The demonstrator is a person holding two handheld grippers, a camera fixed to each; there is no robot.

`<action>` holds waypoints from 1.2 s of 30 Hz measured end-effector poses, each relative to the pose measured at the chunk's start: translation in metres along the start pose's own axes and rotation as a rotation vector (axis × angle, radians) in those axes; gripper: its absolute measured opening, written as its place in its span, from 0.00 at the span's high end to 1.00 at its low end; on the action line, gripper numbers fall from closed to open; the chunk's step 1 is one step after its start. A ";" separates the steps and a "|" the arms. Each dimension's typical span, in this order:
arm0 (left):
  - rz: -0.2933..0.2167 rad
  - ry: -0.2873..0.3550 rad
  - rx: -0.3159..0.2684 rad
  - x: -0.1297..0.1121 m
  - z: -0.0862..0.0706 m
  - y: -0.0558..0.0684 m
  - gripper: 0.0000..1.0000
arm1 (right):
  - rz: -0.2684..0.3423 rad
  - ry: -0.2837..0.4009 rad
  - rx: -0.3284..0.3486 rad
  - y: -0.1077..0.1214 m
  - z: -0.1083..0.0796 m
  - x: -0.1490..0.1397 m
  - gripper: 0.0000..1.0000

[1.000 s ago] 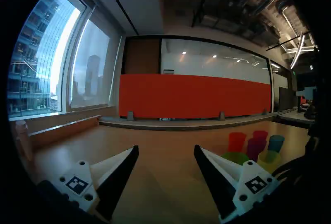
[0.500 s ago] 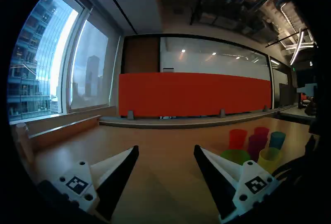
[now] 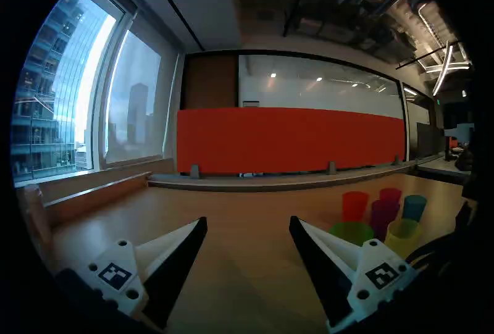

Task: Pour water

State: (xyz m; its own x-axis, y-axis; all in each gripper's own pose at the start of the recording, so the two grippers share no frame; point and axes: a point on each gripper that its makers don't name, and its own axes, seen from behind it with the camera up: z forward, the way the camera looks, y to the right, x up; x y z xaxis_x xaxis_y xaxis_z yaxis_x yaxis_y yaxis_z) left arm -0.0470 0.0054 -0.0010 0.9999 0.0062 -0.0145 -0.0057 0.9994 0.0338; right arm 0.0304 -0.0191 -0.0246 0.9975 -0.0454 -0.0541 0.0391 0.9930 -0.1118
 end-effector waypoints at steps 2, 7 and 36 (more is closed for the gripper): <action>0.000 0.000 0.000 0.000 0.000 0.000 0.01 | -0.001 0.008 -0.001 0.002 -0.001 0.002 0.00; 0.000 0.000 0.000 -0.001 0.000 0.000 0.01 | -0.003 0.027 -0.006 0.007 -0.004 0.006 0.00; 0.001 0.000 0.000 -0.001 0.000 -0.002 0.01 | 0.022 0.018 -0.013 0.008 0.006 -0.073 0.00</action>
State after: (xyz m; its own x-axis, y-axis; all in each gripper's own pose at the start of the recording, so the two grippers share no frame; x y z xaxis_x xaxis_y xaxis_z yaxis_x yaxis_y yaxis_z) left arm -0.0477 0.0039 -0.0012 0.9999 0.0069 -0.0141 -0.0065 0.9994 0.0340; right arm -0.0418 -0.0068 -0.0156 0.9969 -0.0260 -0.0749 0.0167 0.9922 -0.1232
